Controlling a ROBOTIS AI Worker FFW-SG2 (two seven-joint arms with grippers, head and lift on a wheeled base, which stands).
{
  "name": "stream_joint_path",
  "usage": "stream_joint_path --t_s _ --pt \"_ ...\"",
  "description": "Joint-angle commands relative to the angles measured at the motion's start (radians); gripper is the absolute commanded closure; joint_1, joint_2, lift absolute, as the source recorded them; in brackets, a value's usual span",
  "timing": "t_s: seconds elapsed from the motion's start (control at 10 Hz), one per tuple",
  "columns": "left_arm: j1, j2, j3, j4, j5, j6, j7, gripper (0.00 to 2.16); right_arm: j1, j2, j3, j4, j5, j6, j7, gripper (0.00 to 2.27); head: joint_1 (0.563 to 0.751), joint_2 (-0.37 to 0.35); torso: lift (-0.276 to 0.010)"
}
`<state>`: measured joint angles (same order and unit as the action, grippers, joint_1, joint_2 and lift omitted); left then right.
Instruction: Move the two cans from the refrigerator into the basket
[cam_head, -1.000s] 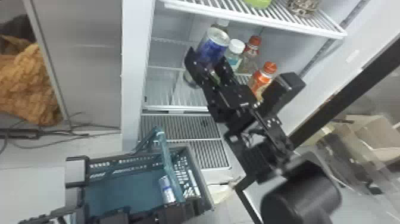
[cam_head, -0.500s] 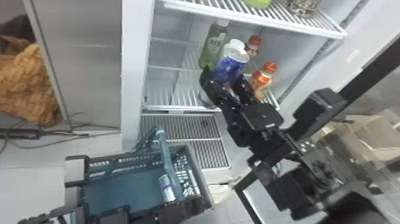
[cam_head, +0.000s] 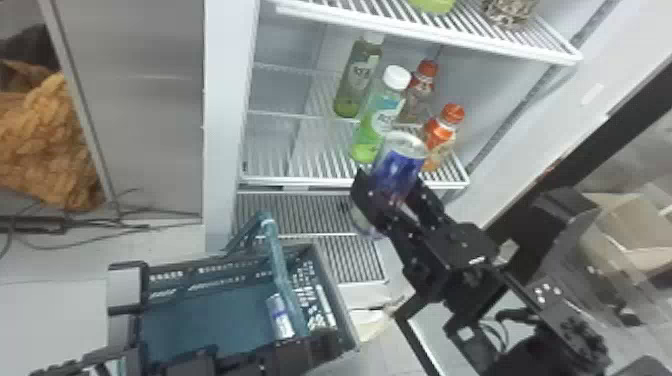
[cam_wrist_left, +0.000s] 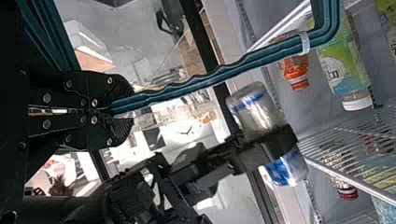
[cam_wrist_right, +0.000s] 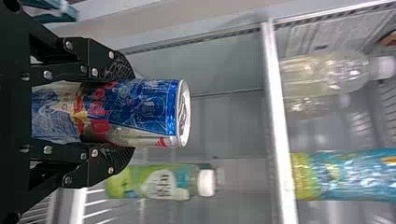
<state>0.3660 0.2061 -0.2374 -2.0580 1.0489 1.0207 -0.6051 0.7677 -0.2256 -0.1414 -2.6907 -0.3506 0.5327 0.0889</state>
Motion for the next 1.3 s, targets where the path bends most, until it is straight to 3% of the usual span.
stream_joint_path --t_s 0.0,0.4,0.9,1.2 --pt "0.000 0.001 0.000 0.000 0.000 0.000 -0.001 1.22 0.018 0.008 -0.004 0.004 -0.004 0.044 0.008 0.88 0.695 -0.350 -0.276" --pt "0.000 -0.002 -0.002 0.000 0.000 0.003 -0.001 1.22 -0.063 0.019 0.000 0.196 -0.124 0.127 0.120 0.88 0.695 -0.350 -0.276" --pt "-0.005 -0.002 0.000 0.000 -0.002 0.003 0.001 1.22 -0.122 0.002 0.044 0.233 -0.182 0.351 0.144 0.88 0.695 -0.350 -0.276" --pt "-0.005 -0.002 0.002 0.000 -0.002 0.003 0.001 1.22 -0.157 -0.001 0.060 0.277 -0.186 0.356 0.172 0.78 0.695 -0.350 -0.276"
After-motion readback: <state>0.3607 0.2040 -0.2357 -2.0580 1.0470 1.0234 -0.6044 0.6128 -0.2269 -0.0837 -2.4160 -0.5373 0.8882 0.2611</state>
